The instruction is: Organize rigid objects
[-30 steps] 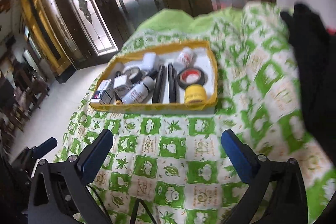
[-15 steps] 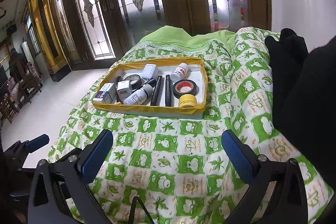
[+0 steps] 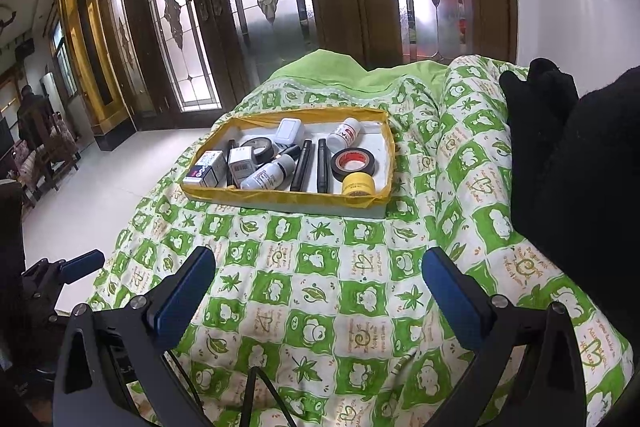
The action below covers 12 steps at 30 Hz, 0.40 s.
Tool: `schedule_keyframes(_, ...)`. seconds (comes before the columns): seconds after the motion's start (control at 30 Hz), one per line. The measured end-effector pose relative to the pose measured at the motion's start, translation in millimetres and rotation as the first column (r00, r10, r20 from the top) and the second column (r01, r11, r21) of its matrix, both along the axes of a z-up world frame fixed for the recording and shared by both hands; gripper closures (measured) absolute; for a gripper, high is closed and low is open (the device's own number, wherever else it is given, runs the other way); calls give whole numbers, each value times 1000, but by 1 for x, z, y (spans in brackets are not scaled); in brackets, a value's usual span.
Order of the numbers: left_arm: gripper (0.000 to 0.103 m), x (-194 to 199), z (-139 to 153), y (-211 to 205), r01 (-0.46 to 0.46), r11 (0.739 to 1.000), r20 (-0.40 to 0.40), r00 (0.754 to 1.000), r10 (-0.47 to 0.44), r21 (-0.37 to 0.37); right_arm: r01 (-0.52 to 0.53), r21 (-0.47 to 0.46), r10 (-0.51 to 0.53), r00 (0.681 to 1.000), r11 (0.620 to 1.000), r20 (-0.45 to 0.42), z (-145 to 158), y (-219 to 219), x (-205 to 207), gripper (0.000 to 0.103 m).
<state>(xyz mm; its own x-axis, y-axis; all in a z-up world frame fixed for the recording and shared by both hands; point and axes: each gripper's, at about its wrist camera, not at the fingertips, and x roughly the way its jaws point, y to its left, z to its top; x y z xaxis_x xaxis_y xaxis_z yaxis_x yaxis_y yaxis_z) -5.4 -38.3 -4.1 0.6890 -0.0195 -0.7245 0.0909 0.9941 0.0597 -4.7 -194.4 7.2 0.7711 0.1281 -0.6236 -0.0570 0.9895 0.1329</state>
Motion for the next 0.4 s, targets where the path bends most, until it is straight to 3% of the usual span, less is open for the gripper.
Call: schedule_keyframes(0.4,2,-1,2,4,-5,1000,13,1000,5,-23,3,3,-3,1000,1000,-29,-5,2,-1,0)
